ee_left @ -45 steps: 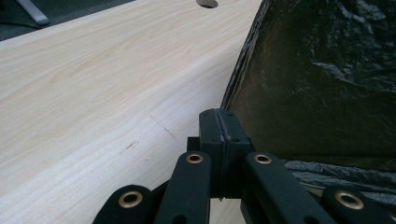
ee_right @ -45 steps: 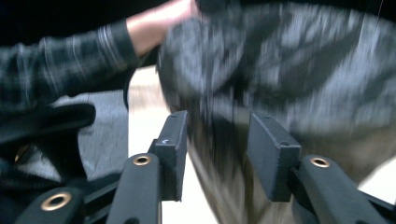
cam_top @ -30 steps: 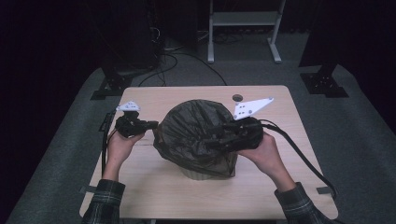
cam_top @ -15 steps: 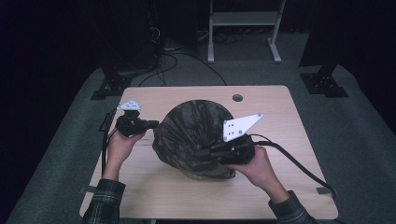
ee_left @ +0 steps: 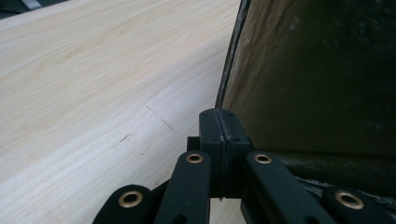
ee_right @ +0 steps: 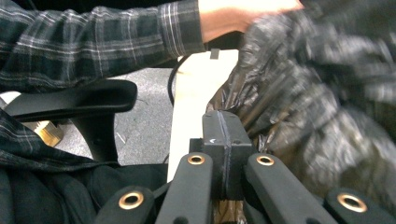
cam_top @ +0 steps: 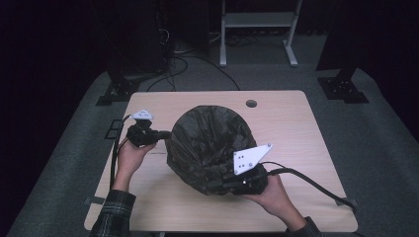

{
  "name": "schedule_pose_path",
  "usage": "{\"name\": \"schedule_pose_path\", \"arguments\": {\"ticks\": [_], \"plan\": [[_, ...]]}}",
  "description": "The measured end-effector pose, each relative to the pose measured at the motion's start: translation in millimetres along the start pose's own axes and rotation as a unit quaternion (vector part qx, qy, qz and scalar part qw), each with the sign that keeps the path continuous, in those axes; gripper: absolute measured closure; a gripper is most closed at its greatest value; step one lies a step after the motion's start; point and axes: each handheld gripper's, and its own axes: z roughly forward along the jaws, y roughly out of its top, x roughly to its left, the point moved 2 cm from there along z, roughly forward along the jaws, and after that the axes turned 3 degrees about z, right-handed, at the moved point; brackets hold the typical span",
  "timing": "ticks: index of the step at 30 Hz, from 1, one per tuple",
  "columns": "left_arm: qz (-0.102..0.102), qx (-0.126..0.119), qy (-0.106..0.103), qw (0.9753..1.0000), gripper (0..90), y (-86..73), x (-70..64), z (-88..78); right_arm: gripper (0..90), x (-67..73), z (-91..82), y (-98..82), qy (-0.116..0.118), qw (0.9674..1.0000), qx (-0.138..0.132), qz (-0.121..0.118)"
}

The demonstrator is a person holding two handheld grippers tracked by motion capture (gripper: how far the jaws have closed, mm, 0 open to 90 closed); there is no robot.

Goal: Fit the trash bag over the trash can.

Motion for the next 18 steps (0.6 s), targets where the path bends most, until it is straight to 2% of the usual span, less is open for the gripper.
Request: {"name": "schedule_pose_path", "arguments": {"ticks": [1, 6, 9, 12, 13, 14, 18], "plan": [[-0.001, 0.001, -0.001, 1.0, 90.0, -0.8, 0.4, 1.2, 89.9, -1.2, -1.1, -4.5, -0.005, 1.0, 0.0, 0.002], [-0.007, 0.012, -0.002, 0.9999, 90.0, -6.3, 1.1, 9.4, 89.9, -4.5, -3.0, -19.6, -0.003, 0.9998, 0.002, 0.02], [-0.003, 0.03, 0.006, 0.9995, 90.0, -10.2, 1.5, 14.6, 89.9, -7.0, -2.6, -28.7, -0.008, 0.9995, 0.013, 0.027], [-0.006, 0.036, 0.003, 0.9993, 90.0, -14.1, 3.0, 18.3, 89.8, -8.6, -4.9, -32.2, -0.006, 0.9993, 0.011, 0.034], [-0.007, 0.033, 0.003, 0.9994, 90.0, -14.1, 2.9, 18.1, 88.6, -8.3, -6.9, -32.0, -0.004, 0.9994, 0.009, 0.033], [-0.006, 0.026, 0.008, 0.9996, 88.8, -13.3, 2.8, 16.4, 80.3, -7.7, -8.5, -31.3, -0.006, 0.9995, 0.007, 0.03], [-0.014, -0.014, 0.011, 0.9997, 73.3, -5.6, 5.1, -2.0, 70.5, -5.7, -23.1, -24.0, -0.015, 0.9995, -0.008, 0.027]]}}
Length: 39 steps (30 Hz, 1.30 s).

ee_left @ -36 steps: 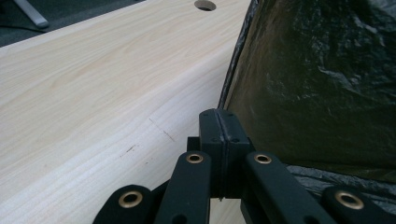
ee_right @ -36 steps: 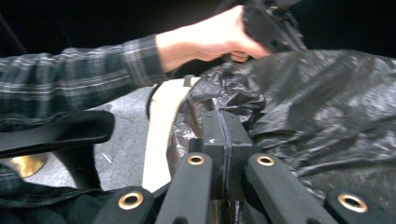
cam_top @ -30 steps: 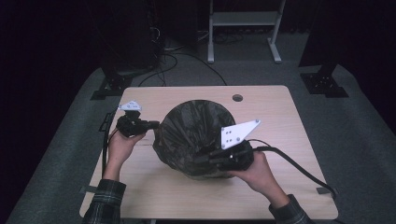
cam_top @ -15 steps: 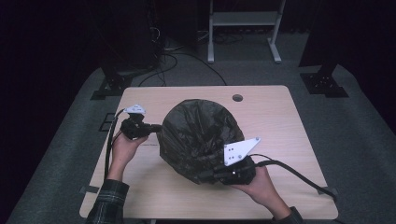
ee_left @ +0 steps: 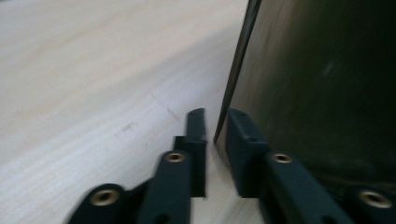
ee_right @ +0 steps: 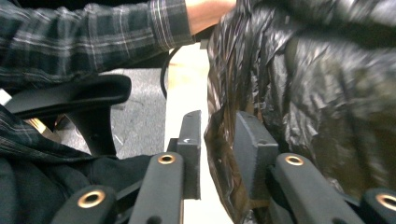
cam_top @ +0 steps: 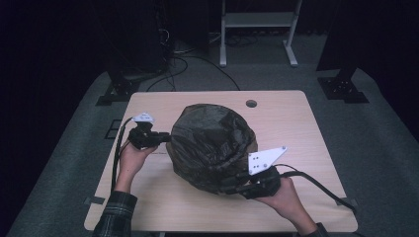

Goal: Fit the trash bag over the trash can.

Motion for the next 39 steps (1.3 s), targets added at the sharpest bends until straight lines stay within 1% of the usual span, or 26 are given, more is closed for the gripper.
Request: {"name": "schedule_pose_path", "arguments": {"ticks": [2, 3, 4, 6, 8, 9, 11, 13, 14, 15, 16, 17, 18, 22, 24, 26, 28, 29, 31, 33, 34, 35, 39], "plan": [[-0.003, -0.021, 0.008, 0.9997, 68.4, 6.6, 1.5, -12.5, 68.9, 0.9, -10.4, 5.5, -0.012, 0.9998, -0.013, -0.004], [-0.005, -0.031, 0.01, 0.9995, 66.4, 10.3, 2.2, -19.0, 68.5, 1.1, -15.7, 8.3, -0.014, 0.9997, -0.018, -0.005], [-0.006, -0.046, 0.01, 0.9989, 65.4, 15.4, 2.8, -26.6, 67.7, 1.1, -21.0, 11.1, -0.017, 0.9995, -0.026, -0.007], [-0.008, -0.065, 0.004, 0.9978, 61.7, 23.4, 2.5, -35.5, 64.6, 0.6, -30.8, 16.7, -0.026, 0.9989, -0.038, -0.011], [-0.002, -0.08, -0.002, 0.9968, 58.5, 35.4, -1.1, -42.8, 62.4, -1.1, -40.3, 22.9, -0.044, 0.9977, -0.05, -0.014], [0.002, -0.081, -0.004, 0.9967, 57.3, 39.6, -3.0, -44.3, 60.3, -2.8, -46.3, 27.1, -0.055, 0.9968, -0.057, -0.014], [0.012, -0.085, -0.01, 0.9963, 55.1, 50.5, -8.8, -45.6, 59.0, -7.0, -54.7, 32.9, -0.073, 0.9947, -0.072, -0.014], [0.023, -0.091, -0.015, 0.9955, 53.6, 60.4, -15.5, -45.1, 56.8, -16.4, -63.6, 39.9, -0.1, 0.992, -0.076, -0.01], [0.027, -0.095, -0.019, 0.9949, 53.1, 65.8, -19.5, -44.6, 56.6, -20.2, -66.0, 41.8, -0.106, 0.9913, -0.077, -0.008], [0.031, -0.096, -0.021, 0.9946, 53.0, 68.8, -21.7, -44.1, 56.0, -26.3, -69.6, 44.3, -0.118, 0.9898, -0.081, -0.004], [0.035, -0.098, -0.024, 0.9942, 52.7, 72.5, -24.5, -42.8, 56.0, -30.0, -71.2, 45.6, -0.124, 0.9889, -0.081, -0.002], [0.038, -0.098, -0.028, 0.9941, 52.3, 75.8, -26.9, -41.3, 55.4, -35.0, -72.8, 47.1, -0.129, 0.9886, -0.078, 0.001], [0.042, -0.097, -0.033, 0.9939, 51.7, 78.8, -28.9, -39.2, 55.3, -39.7, -73.8, 48.4, -0.138, 0.9875, -0.077, 0.004], [0.051, -0.085, -0.053, 0.9937, 48.6, 87.7, -37.1, -25.6, 54.1, -55.9, -74.0, 50.7, -0.153, 0.9856, -0.069, 0.014], [0.057, -0.076, -0.054, 0.994, 48.0, 89.8, -40.0, -17.9, 52.3, -63.8, -71.8, 51.1, -0.164, 0.9843, -0.063, 0.02], [0.059, -0.068, -0.056, 0.9944, 48.0, 90.8, -41.4, -11.9, 50.0, -73.0, -69.7, 52.1, -0.178, 0.9821, -0.057, 0.027], [0.062, -0.063, -0.054, 0.9947, 48.4, 92.1, -42.5, -7.4, 50.1, -82.8, -67.8, 53.8, -0.186, 0.9804, -0.055, 0.035], [0.067, -0.059, -0.054, 0.9946, 52.4, 92.5, -43.2, -6.2, 50.0, -87.5, -66.8, 54.4, -0.19, 0.9796, -0.054, 0.039], [0.073, -0.053, -0.052, 0.9946, 56.7, 93.4, -44.1, -3.5, 49.9, -96.2, -64.6, 54.7, -0.199, 0.9777, -0.049, 0.046], [0.081, -0.042, -0.045, 0.9948, 62.3, 93.8, -44.3, -0.3, 49.9, -102.9, -62.4, 53.8, -0.204, 0.9767, -0.044, 0.052], [0.084, -0.038, -0.042, 0.9948, 66.1, 93.6, -44.6, 1.2, 49.9, -105.4, -61.2, 53.4, -0.206, 0.976, -0.043, 0.056], [0.089, -0.034, -0.041, 0.9947, 70.6, 93.5, -44.6, 2.1, 49.9, -107.6, -59.9, 53.1, -0.206, 0.976, -0.041, 0.058], [0.087, -0.045, -0.038, 0.9945, 75.8, 95.8, -44.4, 2.0, 50.0, -115.7, -53.8, 52.6, -0.204, 0.9762, -0.03, 0.066]]}}
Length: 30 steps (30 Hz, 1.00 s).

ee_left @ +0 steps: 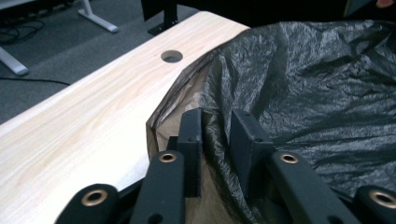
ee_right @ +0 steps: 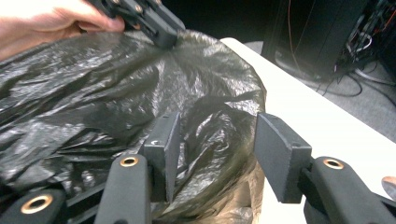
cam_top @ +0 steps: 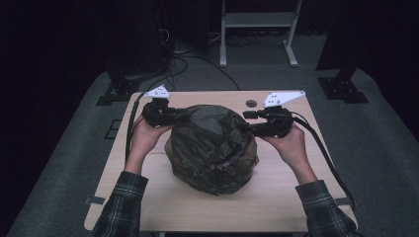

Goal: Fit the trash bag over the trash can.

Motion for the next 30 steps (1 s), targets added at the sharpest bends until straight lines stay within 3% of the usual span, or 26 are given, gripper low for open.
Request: {"name": "schedule_pose_path", "arguments": {"ticks": [11, 16, 18, 23, 30], "plan": [[-0.011, -0.026, -0.001, 0.9996, 81.1, 4.2, 6.7, 0.1, 71.3, -12.8, 10.4, 0.5, -0.018, 0.9995, 0.018, 0.02], [-0.008, -0.052, 0.002, 0.9986, 86.2, 7.4, 7.5, -5.8, 80.0, -14.9, 11.7, 2.7, -0.02, 0.9995, 0.009, 0.022], [-0.003, -0.043, 0.013, 0.999, 89.9, 8.5, 9.9, -6.3, 89.4, -16.0, 10.7, 5.5, -0.021, 0.9996, -0.001, 0.018], [-0.01, -0.047, 0.026, 0.9985, 90.0, 8.3, 20.8, -2.6, 89.8, -25.0, 18.6, 8.8, -0.044, 0.9989, -0.004, 0.014], [-0.029, -0.02, 0.05, 0.9981, 90.0, -5.0, 41.4, 18.4, 89.9, -45.6, 47.9, 8.1, -0.069, 0.9971, 0.005, 0.032]]}}
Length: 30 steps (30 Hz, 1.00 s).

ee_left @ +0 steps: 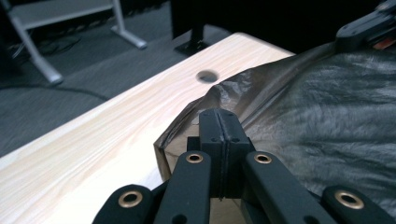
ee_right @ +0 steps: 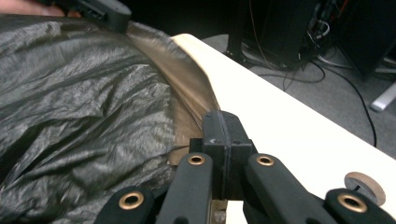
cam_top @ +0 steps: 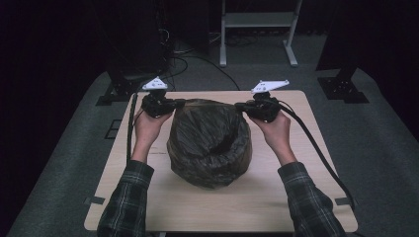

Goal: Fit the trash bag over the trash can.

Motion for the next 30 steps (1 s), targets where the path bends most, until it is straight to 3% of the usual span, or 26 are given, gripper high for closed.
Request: {"name": "schedule_pose_path", "arguments": {"ticks": [8, 12, 16, 19, 23, 27, 30], "plan": [[-0.019, 0.046, 0.0, 0.9988, 90.0, -33.9, 7.5, 25.7, 89.9, -9.2, 29.9, -17.0, -0.003, 0.9991, 0.038, 0.02], [-0.022, 0.045, -0.003, 0.9987, 89.9, -42.0, 7.4, 27.2, 86.9, -6.9, 34.4, -22.4, -0.001, 0.9991, 0.04, 0.016], [-0.018, 0.015, 0.014, 0.9996, 73.0, -31.7, 8.5, 7.7, 65.9, -9.0, 25.5, -18.1, -0.012, 0.9994, 0.025, 0.023], [-0.015, -0.003, 0.024, 0.9996, 61.2, -23.3, 9.9, -16.0, 54.8, -11.2, 15.0, -13.2, -0.024, 0.9993, 0.011, 0.027], [-0.005, -0.021, 0.028, 0.9994, 46.1, -19.9, 5.1, -47.9, 42.8, -10.1, -2.3, -5.8, -0.022, 0.9993, -0.013, 0.029], [0.001, -0.032, 0.013, 0.9994, 30.0, -24.6, -3.0, -73.7, 32.5, -3.8, -18.5, -1.0, -0.009, 0.9996, -0.025, 0.014], [0.014, -0.026, 0.005, 0.9996, 17.0, -31.9, -12.8, -88.3, 18.5, 2.3, -29.9, 1.5, 0.003, 0.9994, -0.032, 0.013]]}}
